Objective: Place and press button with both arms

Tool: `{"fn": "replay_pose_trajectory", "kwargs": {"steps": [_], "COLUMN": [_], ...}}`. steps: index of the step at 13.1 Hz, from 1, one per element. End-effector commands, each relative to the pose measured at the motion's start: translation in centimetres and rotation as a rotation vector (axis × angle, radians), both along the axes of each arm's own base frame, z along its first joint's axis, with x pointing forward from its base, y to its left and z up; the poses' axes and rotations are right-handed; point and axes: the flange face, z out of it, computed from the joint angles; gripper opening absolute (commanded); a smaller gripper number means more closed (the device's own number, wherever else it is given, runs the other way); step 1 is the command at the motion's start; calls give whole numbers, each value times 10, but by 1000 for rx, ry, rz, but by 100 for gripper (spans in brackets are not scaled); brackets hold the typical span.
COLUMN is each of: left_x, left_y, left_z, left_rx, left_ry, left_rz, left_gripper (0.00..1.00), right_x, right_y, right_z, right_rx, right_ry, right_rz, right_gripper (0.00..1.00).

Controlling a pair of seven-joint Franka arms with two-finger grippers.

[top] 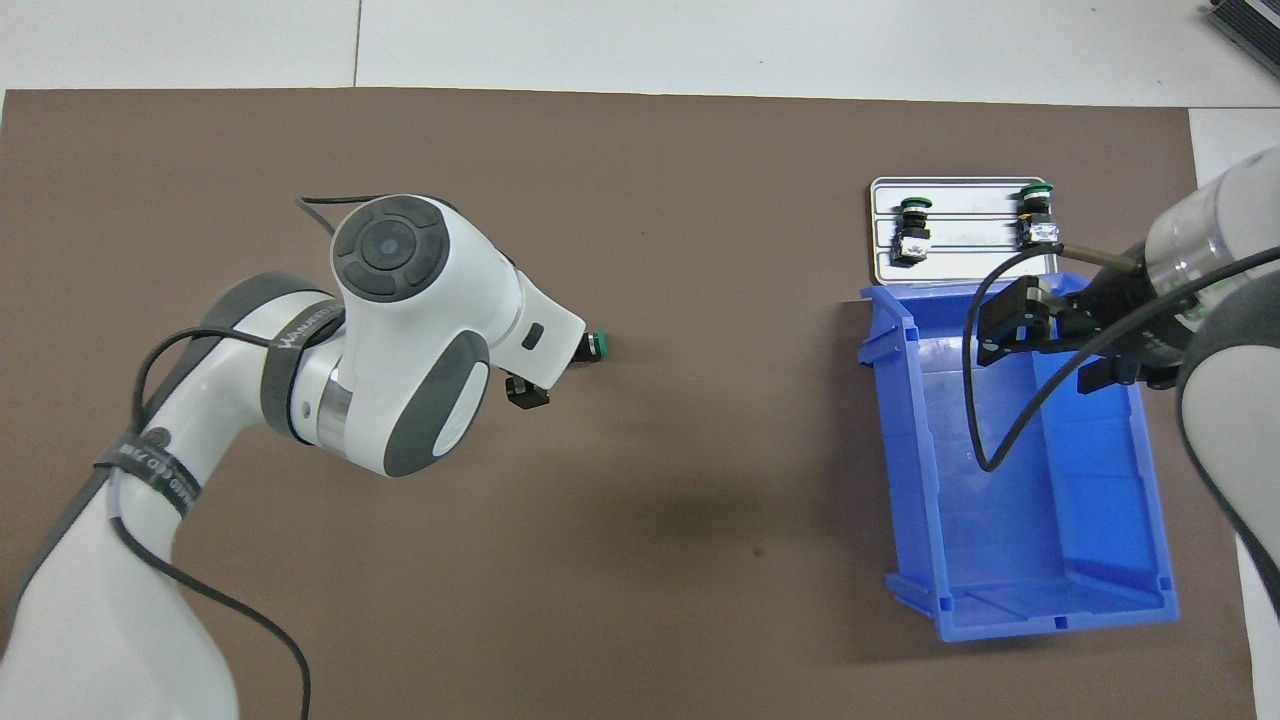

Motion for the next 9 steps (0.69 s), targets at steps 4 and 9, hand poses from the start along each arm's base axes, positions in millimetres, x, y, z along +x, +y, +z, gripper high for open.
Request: {"fn": "replay_pose_trajectory", "kwargs": {"steps": [4,9], "left_x": [14,11], "left_y": [-36,-43], "left_z": [-43,-71], "left_rx": [17,33], "left_ry": [-65,-58], "left_rz": [53,60], "left_gripper": [96,94], "right_x": [-5,14], "right_y": [-28,-41], "right_z": [-2,17], "right_rx": [-41,-33], "right_ry": [-81,-141], "right_rz": [53,25], "right_gripper": [87,90]}}
